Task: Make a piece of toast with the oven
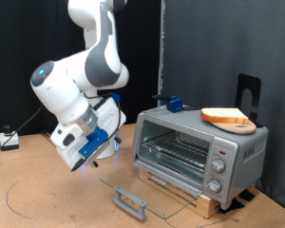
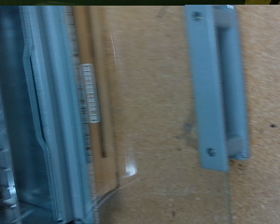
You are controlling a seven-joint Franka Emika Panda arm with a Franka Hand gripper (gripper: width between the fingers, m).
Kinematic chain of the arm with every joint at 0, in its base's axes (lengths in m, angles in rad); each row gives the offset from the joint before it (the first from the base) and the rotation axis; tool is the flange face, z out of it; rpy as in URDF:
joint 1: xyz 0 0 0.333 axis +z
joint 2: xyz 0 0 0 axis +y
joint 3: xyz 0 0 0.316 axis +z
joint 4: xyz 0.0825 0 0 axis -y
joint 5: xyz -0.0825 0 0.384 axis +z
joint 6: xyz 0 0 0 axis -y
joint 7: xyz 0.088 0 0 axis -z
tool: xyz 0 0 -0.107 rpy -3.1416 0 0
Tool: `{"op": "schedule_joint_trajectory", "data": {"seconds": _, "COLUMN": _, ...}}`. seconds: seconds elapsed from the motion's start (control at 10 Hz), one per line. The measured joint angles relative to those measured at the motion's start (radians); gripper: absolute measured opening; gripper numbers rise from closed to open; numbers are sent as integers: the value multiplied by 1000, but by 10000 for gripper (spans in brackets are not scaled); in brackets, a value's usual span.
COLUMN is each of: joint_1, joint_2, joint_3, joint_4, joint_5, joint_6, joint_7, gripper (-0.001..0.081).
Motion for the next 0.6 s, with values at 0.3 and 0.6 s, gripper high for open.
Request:
{"op": "schedule_joint_trajectory", "data": {"seconds": 0.3, "joint_1": -3, "joint_2": -100, "joint_3": -3, "joint_4": -27, "joint_5": 4, "joint_6": -29, "joint_7": 1, "gripper": 809}}
{"op": "schedule_joint_trajectory", "data": {"seconds": 0.6, "joint_1": 8, "joint_2": -100, "joint_3": 8, "joint_4": -10, "joint_5": 112, "joint_6": -118, "joint_7": -101, "gripper": 809}}
